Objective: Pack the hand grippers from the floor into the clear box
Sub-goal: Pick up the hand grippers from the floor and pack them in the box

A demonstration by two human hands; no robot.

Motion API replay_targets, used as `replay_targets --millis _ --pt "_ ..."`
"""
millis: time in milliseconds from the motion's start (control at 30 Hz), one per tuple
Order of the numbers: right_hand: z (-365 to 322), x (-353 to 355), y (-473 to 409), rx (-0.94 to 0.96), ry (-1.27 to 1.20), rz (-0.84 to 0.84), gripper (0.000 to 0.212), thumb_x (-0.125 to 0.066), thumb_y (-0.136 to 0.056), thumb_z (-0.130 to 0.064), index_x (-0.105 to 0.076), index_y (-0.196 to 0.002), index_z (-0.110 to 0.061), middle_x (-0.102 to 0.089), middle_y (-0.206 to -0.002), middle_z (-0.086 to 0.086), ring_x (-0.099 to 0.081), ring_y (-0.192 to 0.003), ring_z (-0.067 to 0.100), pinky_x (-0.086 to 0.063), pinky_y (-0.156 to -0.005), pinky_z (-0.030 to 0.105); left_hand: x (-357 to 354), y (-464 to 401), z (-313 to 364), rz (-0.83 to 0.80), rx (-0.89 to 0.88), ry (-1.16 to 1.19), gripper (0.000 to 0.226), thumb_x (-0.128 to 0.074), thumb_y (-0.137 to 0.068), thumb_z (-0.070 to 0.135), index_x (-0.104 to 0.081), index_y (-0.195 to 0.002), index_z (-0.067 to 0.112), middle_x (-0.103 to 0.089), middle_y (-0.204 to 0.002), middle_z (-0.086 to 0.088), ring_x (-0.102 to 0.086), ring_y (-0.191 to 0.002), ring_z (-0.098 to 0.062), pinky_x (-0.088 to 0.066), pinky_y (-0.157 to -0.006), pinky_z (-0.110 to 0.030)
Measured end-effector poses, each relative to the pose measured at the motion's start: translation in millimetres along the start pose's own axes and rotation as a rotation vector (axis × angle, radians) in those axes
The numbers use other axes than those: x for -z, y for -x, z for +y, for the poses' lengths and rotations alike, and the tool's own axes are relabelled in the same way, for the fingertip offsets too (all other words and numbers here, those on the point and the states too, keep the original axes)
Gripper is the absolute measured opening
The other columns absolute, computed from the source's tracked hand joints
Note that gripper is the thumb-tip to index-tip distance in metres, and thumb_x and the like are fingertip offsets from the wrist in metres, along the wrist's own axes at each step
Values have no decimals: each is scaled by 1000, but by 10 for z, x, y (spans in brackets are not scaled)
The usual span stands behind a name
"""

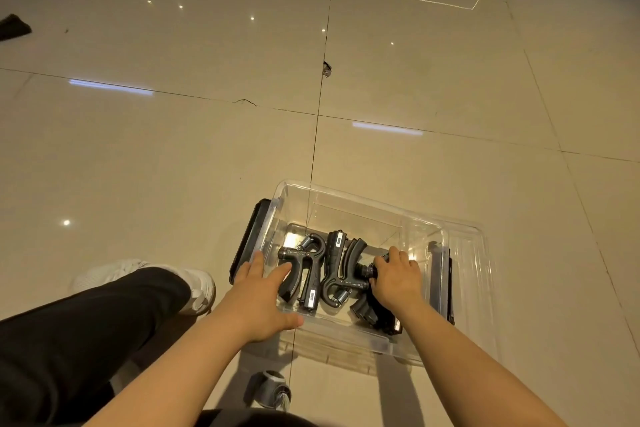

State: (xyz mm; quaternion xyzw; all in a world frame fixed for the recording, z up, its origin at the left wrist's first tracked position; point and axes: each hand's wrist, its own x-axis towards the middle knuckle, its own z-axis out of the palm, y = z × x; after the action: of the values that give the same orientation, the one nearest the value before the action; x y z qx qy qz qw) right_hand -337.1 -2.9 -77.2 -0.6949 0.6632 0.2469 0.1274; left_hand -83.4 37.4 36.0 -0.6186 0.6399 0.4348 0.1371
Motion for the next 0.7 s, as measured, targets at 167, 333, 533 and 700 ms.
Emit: replay_targets --millis 167,333,533,700 --pt "61 20 -78 16 -50 -75 43 -51 -91 -45 -52 -129 -24 -33 -143 11 -29 -133 34 -17 -115 46 -9 19 -23 -19 1 -40 88 -61 -80 56 -9 -149 34 25 -153 -7 15 -143 -28 -12 -115 -40" --pt "76 -17 -42 38 -7 -87 46 -44 -94 -48 -46 -133 -24 -27 -147 14 -25 -135 36 -11 -116 48 -20 28 -77 -42 -11 -65 88 -61 -79 59 -12 -148 36 26 -153 -6 16 -142 -27 -12 -115 -41" --pt "54 155 136 -1 -363 -110 55 -50 -93 -39 -33 -143 -23 -11 -157 10 -20 -141 32 -21 -115 42 -3 41 -56 -33 0 -91 89 -61 -79 59 -9 -148 35 23 -154 -5 12 -143 -28 -13 -115 -42" --pt "111 312 586 -110 -933 -141 35 -57 -92 -33 -53 -125 -22 -41 -138 1 -46 -121 20 -41 -93 30 41 95 -39 29 -19 -243 75 -57 -87 49 -16 -148 33 -16 -156 -2 -20 -141 -23 -31 -109 -39"
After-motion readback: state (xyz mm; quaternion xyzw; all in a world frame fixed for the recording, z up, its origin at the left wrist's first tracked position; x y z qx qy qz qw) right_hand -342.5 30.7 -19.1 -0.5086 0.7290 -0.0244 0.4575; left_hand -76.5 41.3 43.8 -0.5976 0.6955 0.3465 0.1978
